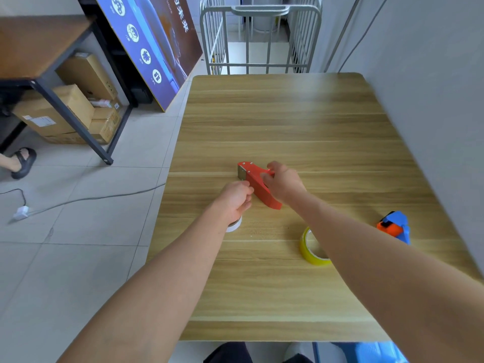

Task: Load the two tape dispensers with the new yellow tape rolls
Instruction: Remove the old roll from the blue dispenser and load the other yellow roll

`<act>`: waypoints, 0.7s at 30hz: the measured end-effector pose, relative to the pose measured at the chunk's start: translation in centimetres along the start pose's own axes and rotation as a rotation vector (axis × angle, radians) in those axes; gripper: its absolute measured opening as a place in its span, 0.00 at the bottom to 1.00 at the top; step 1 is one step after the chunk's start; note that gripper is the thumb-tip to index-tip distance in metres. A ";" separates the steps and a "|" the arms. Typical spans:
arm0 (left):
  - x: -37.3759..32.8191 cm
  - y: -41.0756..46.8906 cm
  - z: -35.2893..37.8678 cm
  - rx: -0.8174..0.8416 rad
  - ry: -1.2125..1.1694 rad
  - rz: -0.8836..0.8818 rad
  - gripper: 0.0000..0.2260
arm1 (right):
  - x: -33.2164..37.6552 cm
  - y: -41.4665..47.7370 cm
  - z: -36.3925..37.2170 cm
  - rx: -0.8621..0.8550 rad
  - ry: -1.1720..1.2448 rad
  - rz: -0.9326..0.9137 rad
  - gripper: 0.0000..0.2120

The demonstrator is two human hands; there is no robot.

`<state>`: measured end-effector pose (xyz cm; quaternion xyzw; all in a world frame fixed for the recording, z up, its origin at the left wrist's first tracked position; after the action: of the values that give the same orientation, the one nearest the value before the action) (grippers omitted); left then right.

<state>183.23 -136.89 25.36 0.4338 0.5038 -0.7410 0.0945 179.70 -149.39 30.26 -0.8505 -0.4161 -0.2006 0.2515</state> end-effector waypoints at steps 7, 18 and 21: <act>-3.3 -4.2 3.3 0.031 0.017 0.176 0.11 | 0.5 -3.1 -5.2 -0.124 0.141 -0.045 0.20; -2.6 -7.5 12.2 0.189 0.268 0.255 0.11 | -7.2 -7.9 -11.4 -0.237 0.171 0.073 0.18; -0.7 -7.2 14.7 0.243 0.352 0.226 0.10 | -10.2 -9.2 -12.0 -0.239 0.169 0.126 0.17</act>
<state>171.46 -145.84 32.41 0.6180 0.3679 -0.6939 0.0350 164.84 -157.89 36.51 -0.8789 -0.3122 -0.3035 0.1947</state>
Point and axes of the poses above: each hand's wrist, its own y-axis towards the middle knuckle, its own z-axis out of the palm, x = y × z, the point moved 8 cm from there along y, towards the middle knuckle, and after that the axes turned 4 degrees about x, right-handed, at the moved point
